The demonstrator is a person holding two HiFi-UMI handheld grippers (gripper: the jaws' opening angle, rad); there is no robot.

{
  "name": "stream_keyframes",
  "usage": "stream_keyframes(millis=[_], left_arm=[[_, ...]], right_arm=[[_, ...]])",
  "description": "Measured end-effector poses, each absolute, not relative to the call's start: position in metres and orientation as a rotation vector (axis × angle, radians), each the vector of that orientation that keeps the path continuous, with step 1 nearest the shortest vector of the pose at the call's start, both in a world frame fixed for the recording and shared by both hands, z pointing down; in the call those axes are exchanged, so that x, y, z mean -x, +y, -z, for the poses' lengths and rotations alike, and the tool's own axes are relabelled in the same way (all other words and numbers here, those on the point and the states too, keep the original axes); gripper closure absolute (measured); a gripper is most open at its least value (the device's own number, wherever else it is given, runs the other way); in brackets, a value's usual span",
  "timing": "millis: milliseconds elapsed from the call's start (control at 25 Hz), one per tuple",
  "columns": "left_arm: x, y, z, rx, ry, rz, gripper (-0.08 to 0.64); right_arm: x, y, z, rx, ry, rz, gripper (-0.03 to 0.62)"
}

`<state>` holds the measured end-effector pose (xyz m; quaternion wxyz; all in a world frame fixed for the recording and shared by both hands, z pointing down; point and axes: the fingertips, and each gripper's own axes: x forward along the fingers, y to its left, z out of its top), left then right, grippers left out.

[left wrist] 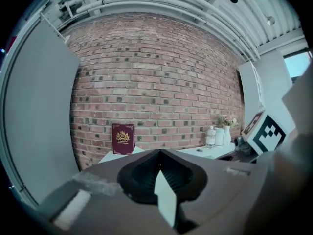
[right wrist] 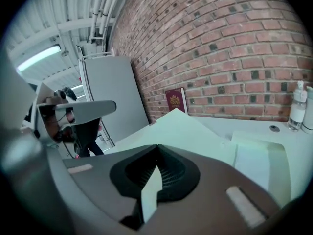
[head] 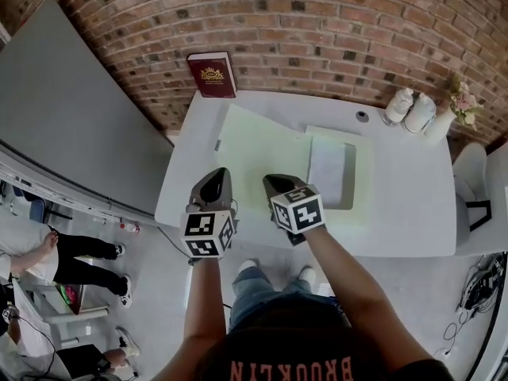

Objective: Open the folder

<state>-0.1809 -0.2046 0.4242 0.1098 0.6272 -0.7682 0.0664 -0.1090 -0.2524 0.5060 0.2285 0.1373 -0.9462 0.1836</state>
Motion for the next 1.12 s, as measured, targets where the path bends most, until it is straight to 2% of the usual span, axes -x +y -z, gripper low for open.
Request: stream_keyframes(millis=[720,1120], left_arm=[[0.057,-0.238,-0.390,-1.987,-2.267,-0.119,0.569],[0.027,-0.249,-0.369,-2.090,-2.232,-0.042,0.569]], right_arm=[[-0.049,-0.301,-0.394,-0.630,-2.885,-0.309,0.594],[-0.128,-0.318,-0.347,-0.900,-2.926,-0.157,0.594]])
